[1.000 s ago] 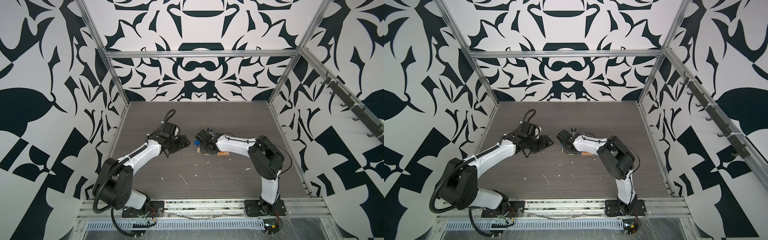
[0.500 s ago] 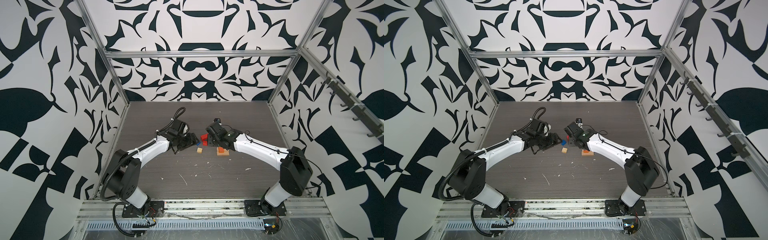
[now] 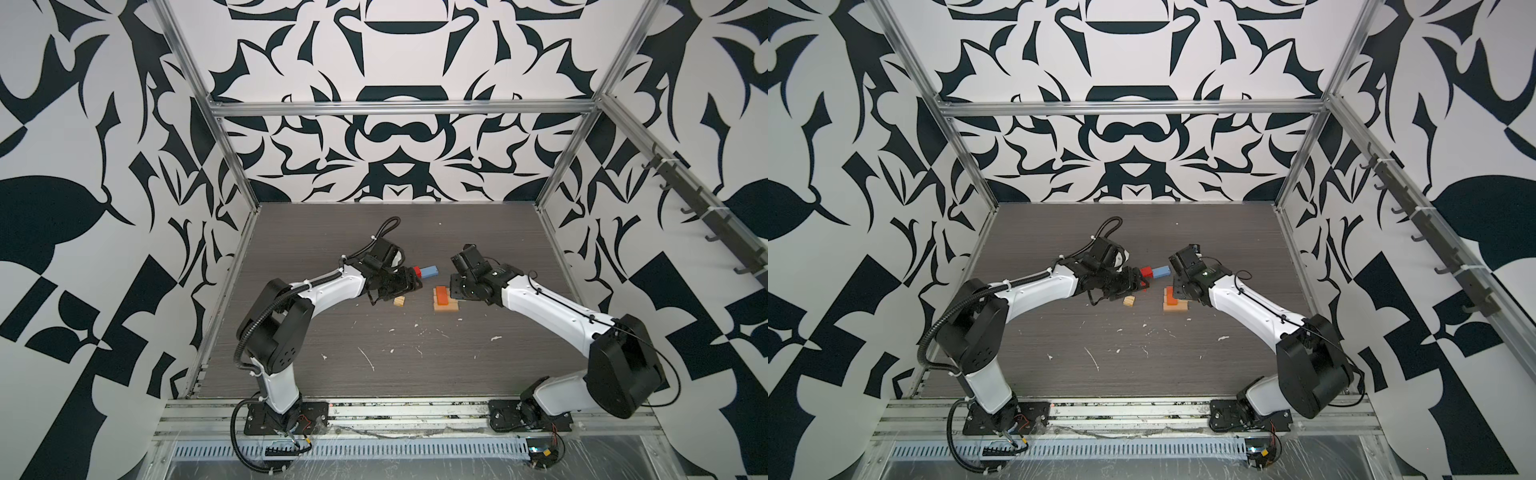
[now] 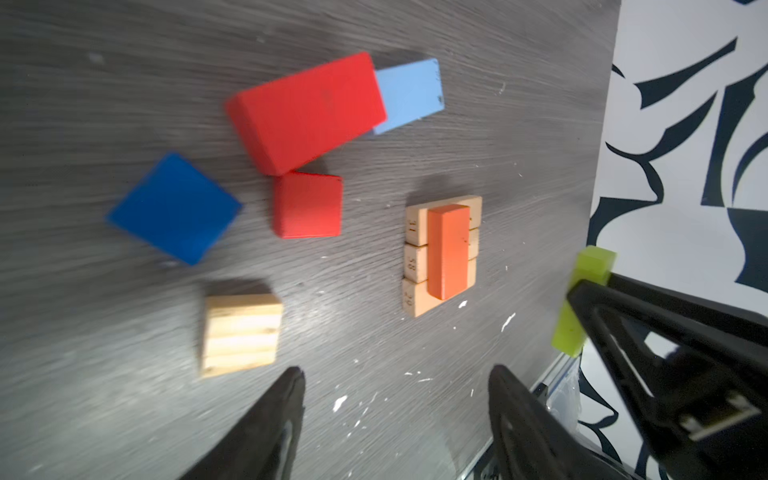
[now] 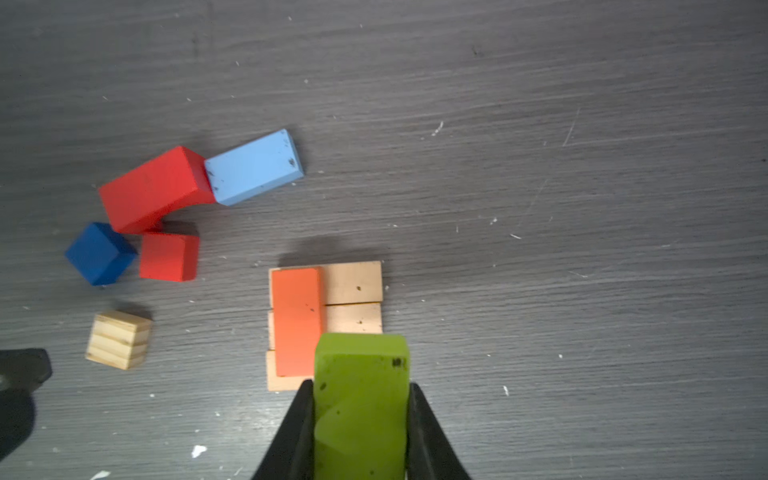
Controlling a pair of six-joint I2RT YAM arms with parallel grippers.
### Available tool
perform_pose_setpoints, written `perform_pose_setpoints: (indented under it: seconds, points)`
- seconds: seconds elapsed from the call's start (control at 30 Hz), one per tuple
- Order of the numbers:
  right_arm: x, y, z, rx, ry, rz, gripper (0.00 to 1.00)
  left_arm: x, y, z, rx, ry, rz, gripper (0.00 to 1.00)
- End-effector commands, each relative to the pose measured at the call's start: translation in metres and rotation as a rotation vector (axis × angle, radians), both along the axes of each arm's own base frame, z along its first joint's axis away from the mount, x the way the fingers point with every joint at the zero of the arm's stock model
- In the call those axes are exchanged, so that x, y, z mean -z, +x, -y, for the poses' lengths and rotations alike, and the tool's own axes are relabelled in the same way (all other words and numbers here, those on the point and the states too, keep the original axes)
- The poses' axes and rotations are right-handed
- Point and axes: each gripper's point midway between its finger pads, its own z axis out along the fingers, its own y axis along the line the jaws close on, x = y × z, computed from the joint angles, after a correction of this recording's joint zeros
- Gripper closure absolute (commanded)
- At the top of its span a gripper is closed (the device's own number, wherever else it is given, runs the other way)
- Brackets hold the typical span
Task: Build the wood block tower
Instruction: 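Lift the green block with the right gripper and carry it over the bars, then lower the green block onto the bars beside the orange block with the right gripper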
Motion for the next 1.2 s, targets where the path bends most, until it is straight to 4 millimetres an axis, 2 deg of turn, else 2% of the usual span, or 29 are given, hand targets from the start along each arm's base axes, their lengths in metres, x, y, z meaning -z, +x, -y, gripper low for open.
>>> perform_pose_setpoints:
  seconds: [0.0,0.17,0.63,1.17]
  points:
    - [0.001,-0.001,-0.001,-0.039,0.033,0.001,0.8,-0.014,0.002,0.02,0.029,-0.058,0.023,0.27]
    - [0.012,0.001,0.003,-0.04,0.016,-0.018,0.8,-0.012,-0.001,0.027,0.049,-0.069,0.012,0.27]
    - [0.034,0.012,-0.007,-0.045,0.045,-0.033,0.79,-0.011,-0.006,0.019,0.058,-0.046,0.025,0.27]
    - [0.039,0.024,-0.013,-0.037,0.052,-0.032,0.77,-0.012,-0.012,0.012,0.057,-0.036,0.03,0.27]
